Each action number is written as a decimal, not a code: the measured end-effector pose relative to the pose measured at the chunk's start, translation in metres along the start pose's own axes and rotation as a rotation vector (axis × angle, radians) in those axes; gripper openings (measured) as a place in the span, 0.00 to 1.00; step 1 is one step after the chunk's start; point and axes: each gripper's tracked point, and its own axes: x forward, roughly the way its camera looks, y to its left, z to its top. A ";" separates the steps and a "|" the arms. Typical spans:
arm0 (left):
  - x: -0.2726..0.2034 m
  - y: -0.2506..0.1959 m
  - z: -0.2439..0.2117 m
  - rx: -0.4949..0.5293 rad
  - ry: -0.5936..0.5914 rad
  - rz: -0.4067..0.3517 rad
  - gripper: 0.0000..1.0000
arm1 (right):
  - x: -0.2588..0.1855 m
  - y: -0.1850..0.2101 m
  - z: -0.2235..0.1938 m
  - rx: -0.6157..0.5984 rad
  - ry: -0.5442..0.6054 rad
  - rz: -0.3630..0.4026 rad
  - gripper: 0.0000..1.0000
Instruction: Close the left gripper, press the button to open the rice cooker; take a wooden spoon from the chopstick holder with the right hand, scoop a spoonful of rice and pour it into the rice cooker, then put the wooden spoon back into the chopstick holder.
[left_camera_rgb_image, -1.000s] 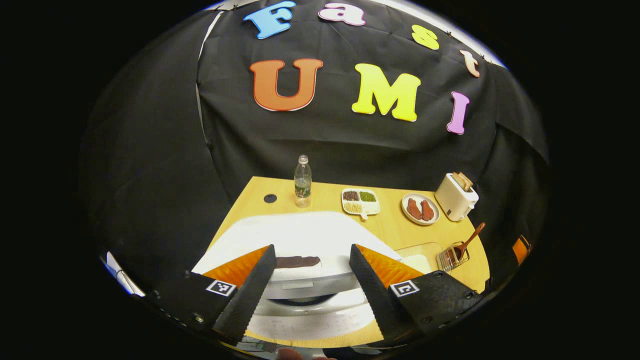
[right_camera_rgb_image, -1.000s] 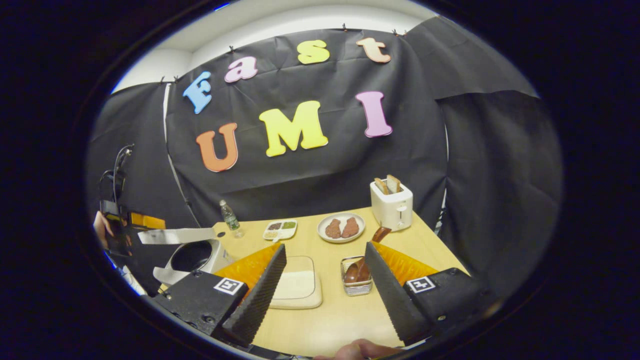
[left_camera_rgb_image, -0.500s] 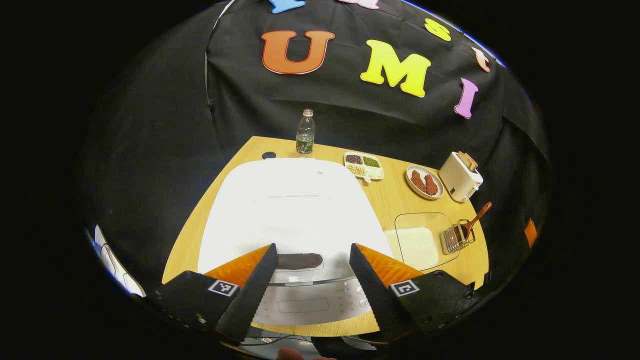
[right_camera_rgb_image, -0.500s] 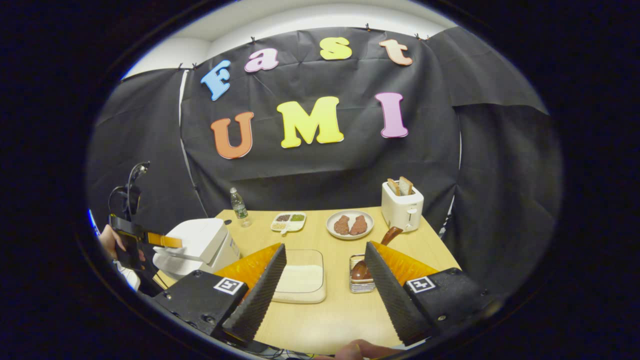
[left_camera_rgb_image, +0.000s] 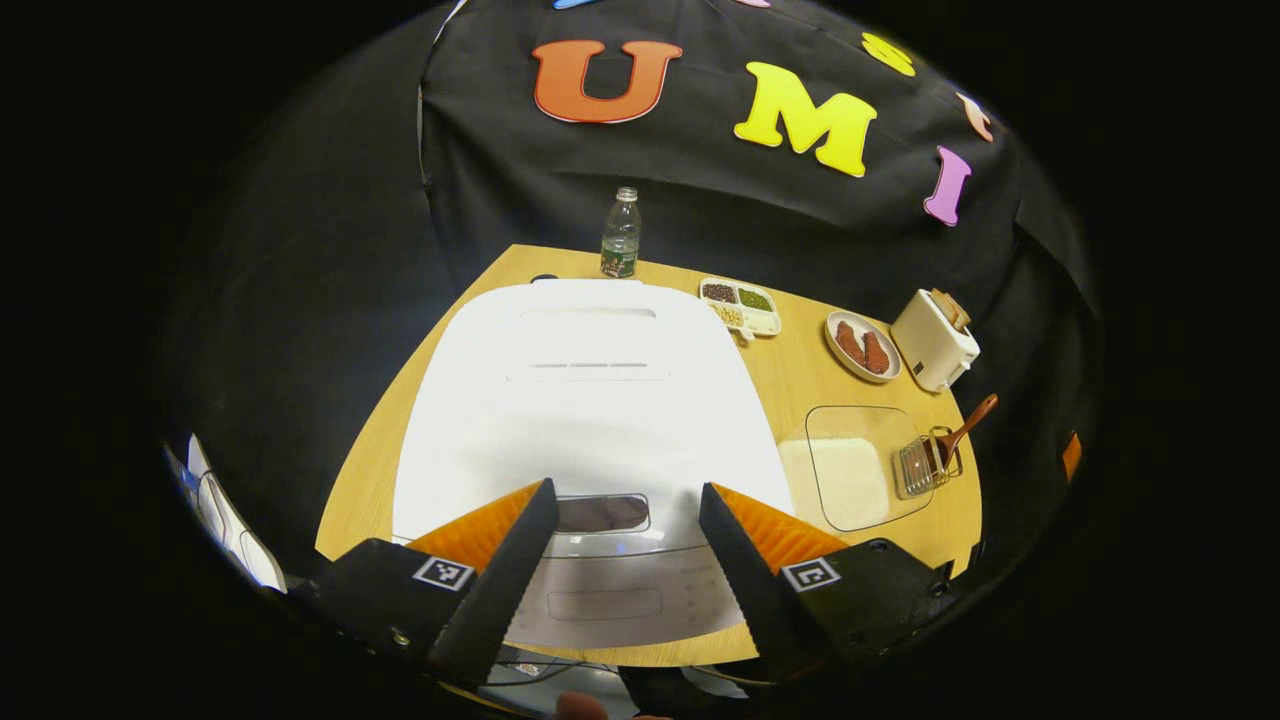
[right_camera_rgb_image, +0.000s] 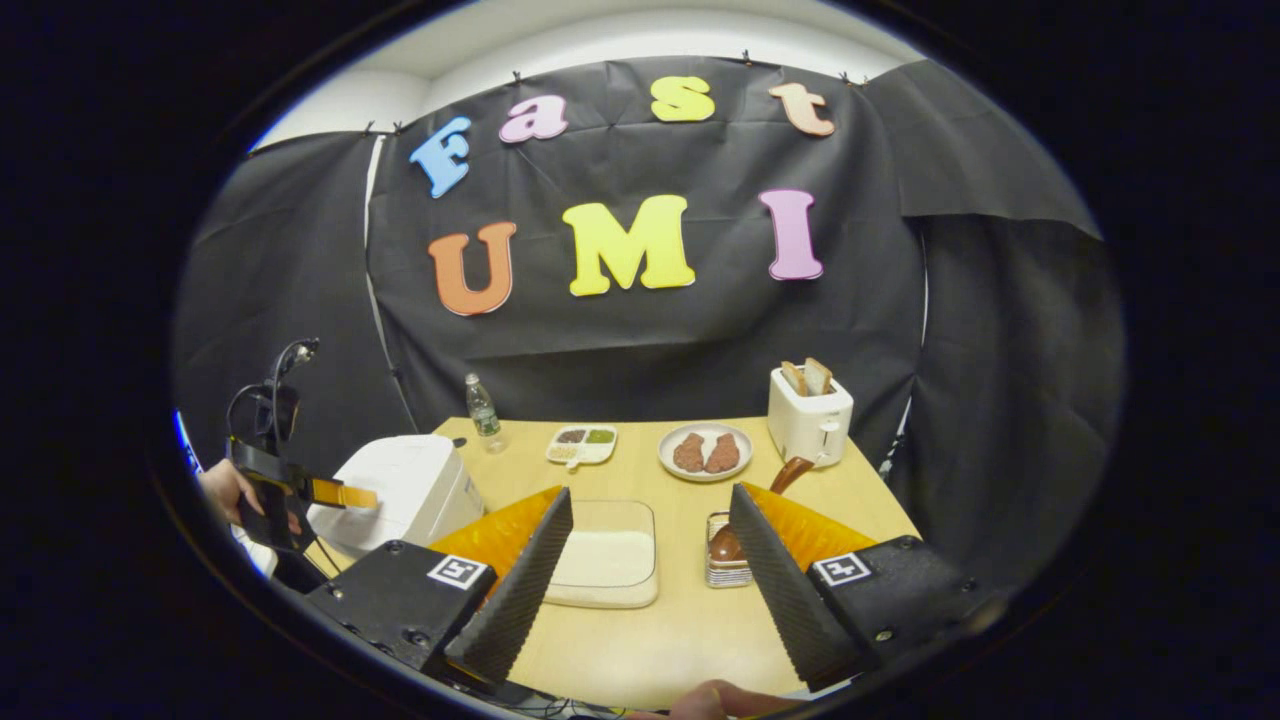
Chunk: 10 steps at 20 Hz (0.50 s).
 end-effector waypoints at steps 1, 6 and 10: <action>-0.003 -0.001 0.000 0.007 -0.019 0.000 0.90 | 0.000 0.004 -0.001 0.001 0.001 0.005 1.00; -0.004 -0.002 0.006 0.011 -0.091 0.021 0.91 | -0.006 0.016 0.000 -0.015 -0.005 0.012 1.00; -0.025 -0.003 0.038 0.020 -0.210 0.021 0.98 | -0.019 0.021 0.019 -0.018 -0.057 -0.018 1.00</action>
